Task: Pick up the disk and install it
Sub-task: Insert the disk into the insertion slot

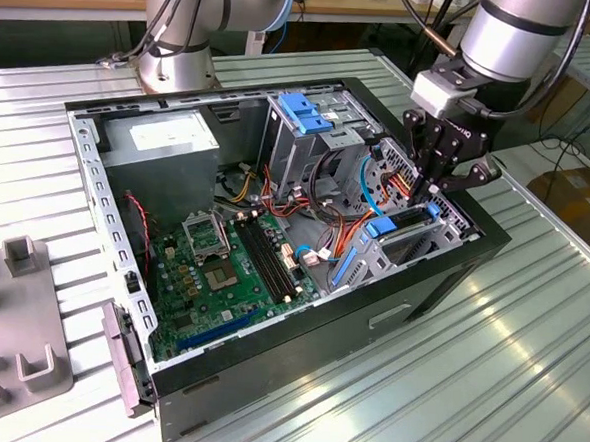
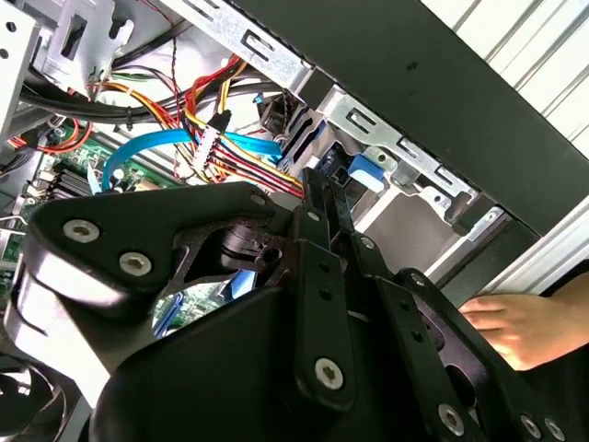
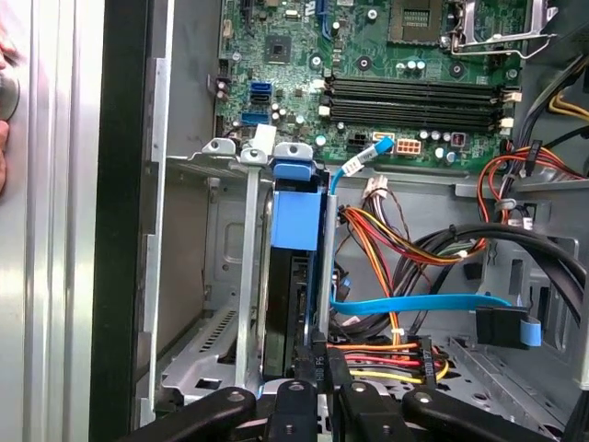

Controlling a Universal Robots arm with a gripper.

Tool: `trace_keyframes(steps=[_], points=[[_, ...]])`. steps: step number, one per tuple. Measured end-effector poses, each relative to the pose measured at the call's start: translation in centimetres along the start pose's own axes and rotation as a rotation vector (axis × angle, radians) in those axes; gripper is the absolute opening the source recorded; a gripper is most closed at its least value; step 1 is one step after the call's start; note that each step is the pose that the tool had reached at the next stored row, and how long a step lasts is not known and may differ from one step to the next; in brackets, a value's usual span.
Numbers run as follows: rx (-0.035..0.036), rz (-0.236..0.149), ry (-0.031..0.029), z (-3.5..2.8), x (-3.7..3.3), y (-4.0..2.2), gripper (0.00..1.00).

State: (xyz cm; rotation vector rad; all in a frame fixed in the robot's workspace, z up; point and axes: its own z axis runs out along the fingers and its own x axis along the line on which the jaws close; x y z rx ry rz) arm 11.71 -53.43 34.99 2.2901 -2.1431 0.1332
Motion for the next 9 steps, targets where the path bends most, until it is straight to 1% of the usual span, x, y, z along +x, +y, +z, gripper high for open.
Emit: trace_keyframes(steps=[4, 7, 9], points=[[0.0002, 0.013, 0.0006, 0.04, -0.01, 0.12, 0.16], [-0.0022, 0.049, 0.0028, 0.16, -0.02, 0.16, 0.16], [-0.0027, 0.058, 0.0034, 0.19, 0.03, 0.16, 0.16]])
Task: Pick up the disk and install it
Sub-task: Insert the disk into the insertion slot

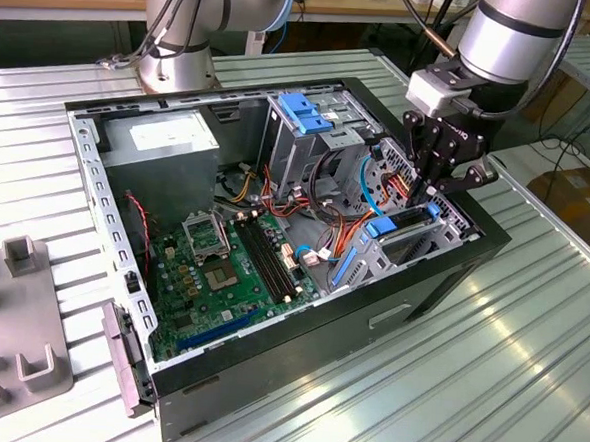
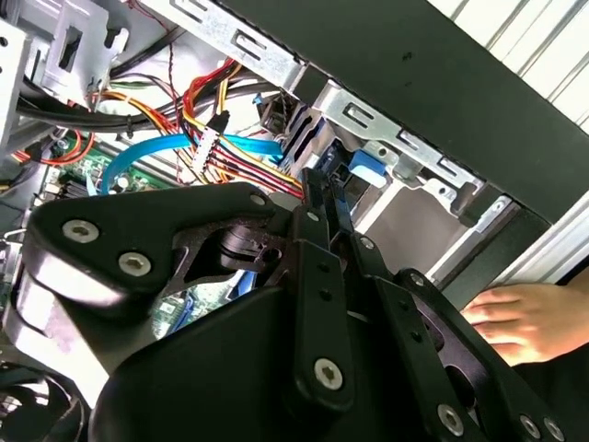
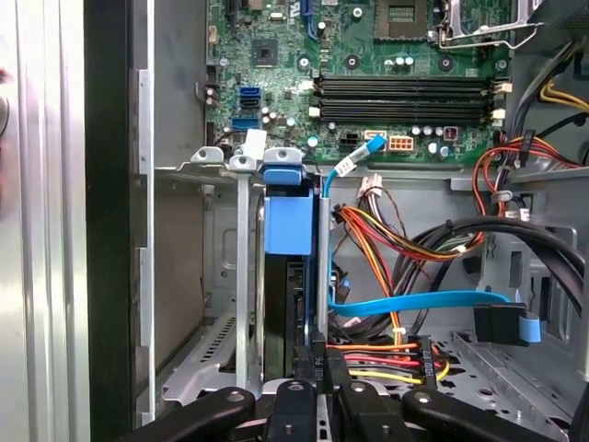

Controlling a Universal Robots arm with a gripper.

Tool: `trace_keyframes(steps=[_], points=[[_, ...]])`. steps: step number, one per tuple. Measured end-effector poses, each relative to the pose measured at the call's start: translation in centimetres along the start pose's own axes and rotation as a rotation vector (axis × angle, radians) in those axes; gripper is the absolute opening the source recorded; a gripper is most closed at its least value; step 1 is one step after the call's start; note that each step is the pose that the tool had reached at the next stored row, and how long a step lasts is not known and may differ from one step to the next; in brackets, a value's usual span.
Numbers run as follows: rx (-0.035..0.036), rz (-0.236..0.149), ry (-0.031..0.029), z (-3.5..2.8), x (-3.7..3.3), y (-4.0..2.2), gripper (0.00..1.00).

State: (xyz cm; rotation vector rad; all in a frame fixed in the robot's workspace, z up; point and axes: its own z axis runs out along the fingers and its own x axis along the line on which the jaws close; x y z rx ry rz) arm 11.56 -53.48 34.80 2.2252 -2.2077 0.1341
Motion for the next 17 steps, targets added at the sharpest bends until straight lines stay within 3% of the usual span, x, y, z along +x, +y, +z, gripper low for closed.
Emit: trace_keyframes(steps=[6, 10, 14, 17], points=[[-0.0001, 0.001, -0.0007, 0.05, 0.75, 0.03, 0.16], [-0.0006, 0.01, -0.0003, 0.05, 0.78, 0.06, 0.16], [-0.0015, 0.023, -0.0048, 0.07, 0.81, 0.06, 0.16], [-0.0015, 0.024, -0.0046, 0.06, 0.82, 0.06, 0.16]])
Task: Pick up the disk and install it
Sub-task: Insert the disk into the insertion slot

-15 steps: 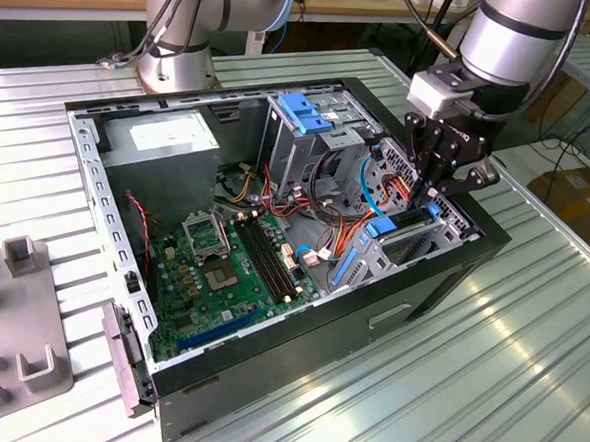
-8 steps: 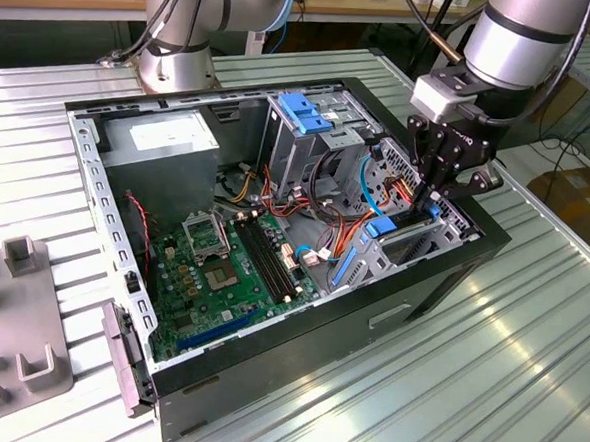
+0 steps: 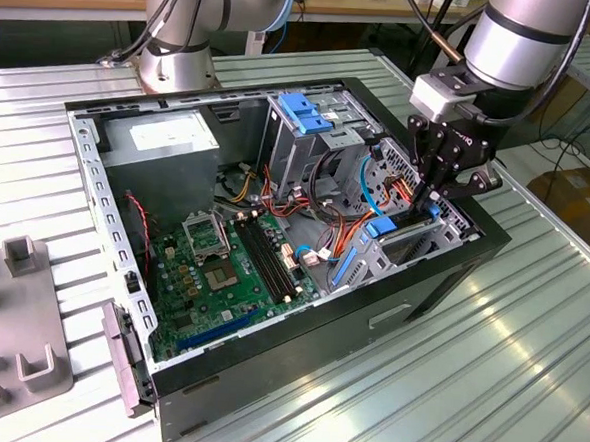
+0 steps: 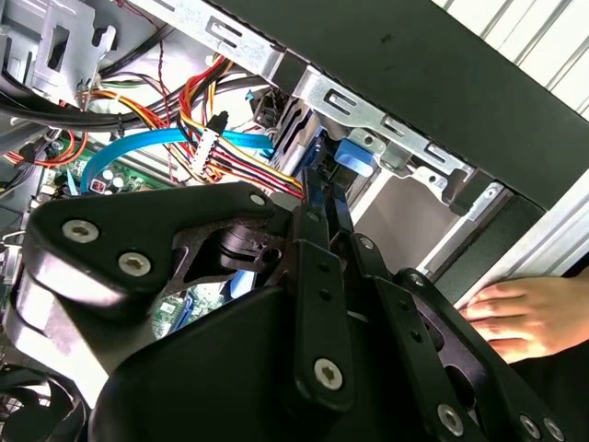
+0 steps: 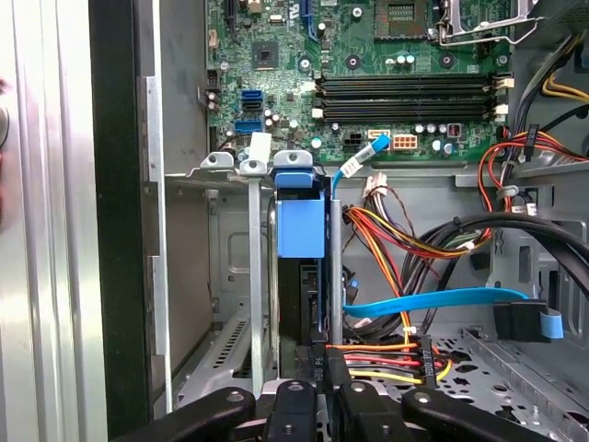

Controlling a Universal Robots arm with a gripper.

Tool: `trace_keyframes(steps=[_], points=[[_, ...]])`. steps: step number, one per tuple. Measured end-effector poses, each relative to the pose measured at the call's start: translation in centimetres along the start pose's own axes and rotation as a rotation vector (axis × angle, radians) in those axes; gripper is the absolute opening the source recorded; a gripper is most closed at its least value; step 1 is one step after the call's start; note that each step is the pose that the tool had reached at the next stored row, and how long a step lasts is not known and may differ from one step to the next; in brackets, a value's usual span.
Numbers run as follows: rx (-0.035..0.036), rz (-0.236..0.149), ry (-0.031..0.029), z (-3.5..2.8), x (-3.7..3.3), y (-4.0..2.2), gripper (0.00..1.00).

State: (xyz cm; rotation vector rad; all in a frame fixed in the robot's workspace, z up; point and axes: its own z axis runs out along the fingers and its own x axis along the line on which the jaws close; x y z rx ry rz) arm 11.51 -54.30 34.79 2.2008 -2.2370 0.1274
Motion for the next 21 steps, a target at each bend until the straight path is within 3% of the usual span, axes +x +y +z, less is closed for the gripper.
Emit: trace_keyframes(steps=[11, 13, 21], points=[[0.0, 0.0, -0.0016, 0.04, 0.0, 0.0, 0.16], [-0.0001, 0.0, -0.0074, 0.1, 0.02, 0.01, 0.16], [0.0001, 0.001, -0.0092, 0.14, 0.19, 0.0, 0.16]])
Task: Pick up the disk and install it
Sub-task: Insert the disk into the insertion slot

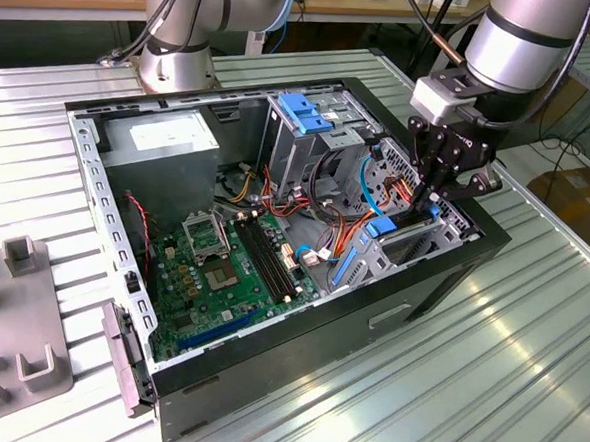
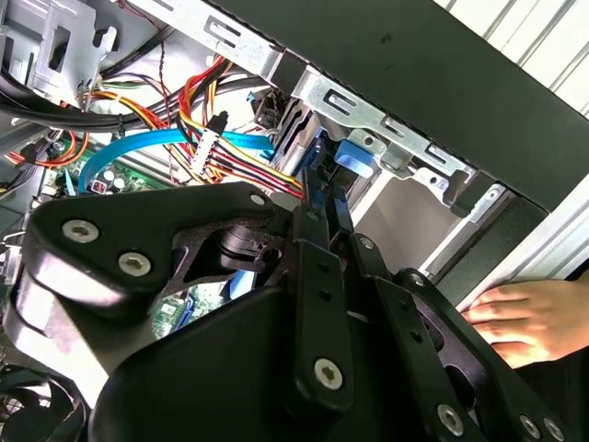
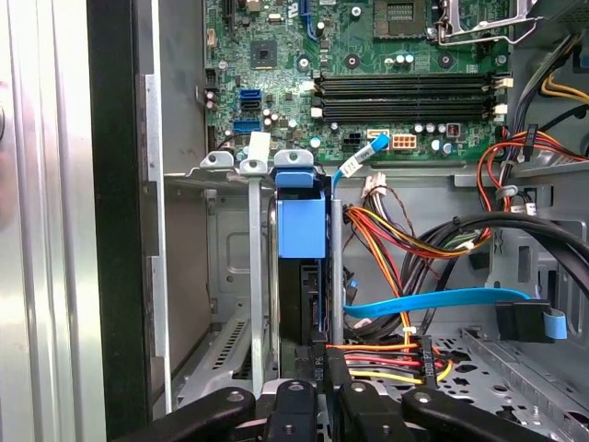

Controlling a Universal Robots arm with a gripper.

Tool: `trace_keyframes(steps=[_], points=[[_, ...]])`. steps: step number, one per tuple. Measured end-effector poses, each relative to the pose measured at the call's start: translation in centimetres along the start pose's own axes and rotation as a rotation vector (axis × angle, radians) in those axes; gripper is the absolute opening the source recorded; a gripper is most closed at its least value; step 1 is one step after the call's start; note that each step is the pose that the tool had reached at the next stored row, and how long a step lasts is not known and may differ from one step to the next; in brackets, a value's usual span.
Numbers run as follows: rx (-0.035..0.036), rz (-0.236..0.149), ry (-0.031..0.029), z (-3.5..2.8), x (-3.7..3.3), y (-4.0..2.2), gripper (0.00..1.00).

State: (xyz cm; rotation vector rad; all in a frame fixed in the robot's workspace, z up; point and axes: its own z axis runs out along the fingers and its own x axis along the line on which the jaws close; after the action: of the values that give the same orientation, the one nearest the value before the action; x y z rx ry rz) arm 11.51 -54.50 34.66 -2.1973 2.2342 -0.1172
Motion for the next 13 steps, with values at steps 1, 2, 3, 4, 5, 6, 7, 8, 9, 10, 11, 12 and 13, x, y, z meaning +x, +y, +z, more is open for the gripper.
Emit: trace_keyframes(steps=[1, 2, 3, 4, 5, 6, 7, 8, 9, 10, 11, 12, 13], points=[[0.0, 0.0, -0.0001, 0.01, 0.01, 0.0, 0.16], [0.0001, 0.0, -0.0002, 0.01, 0.01, 0.0, 0.16], [0.0002, 0.0, -0.0004, 0.01, 0.01, 0.0, 0.16], [0.0002, -0.001, -0.0006, 0.02, 0.01, 0.0, 0.16], [0.0005, -0.001, -0.0007, 0.02, 0.01, 0.0, 0.16], [0.0007, -0.001, -0.0008, 0.02, 0.01, 0.0, 0.16], [0.0014, -0.001, -0.0008, 0.02, 0.01, 0.0, 0.16], [0.0018, -0.001, -0.0008, 0.02, 0.01, 0.0, 0.16], [0.0021, -0.001, -0.0008, 0.02, 0.01, 0.0, 0.16], [0.0024, -0.001, -0.0007, 0.01, 0.01, 0.02, 0.16], [0.0026, -0.001, -0.0007, 0.01, 0.0, 0.03, 0.16], [0.0027, -0.001, -0.0008, 0.01, 0.0, 0.09, 0.16], [0.0027, -0.001, -0.0007, 0.0, 0.0, 0.13, 0.16]])
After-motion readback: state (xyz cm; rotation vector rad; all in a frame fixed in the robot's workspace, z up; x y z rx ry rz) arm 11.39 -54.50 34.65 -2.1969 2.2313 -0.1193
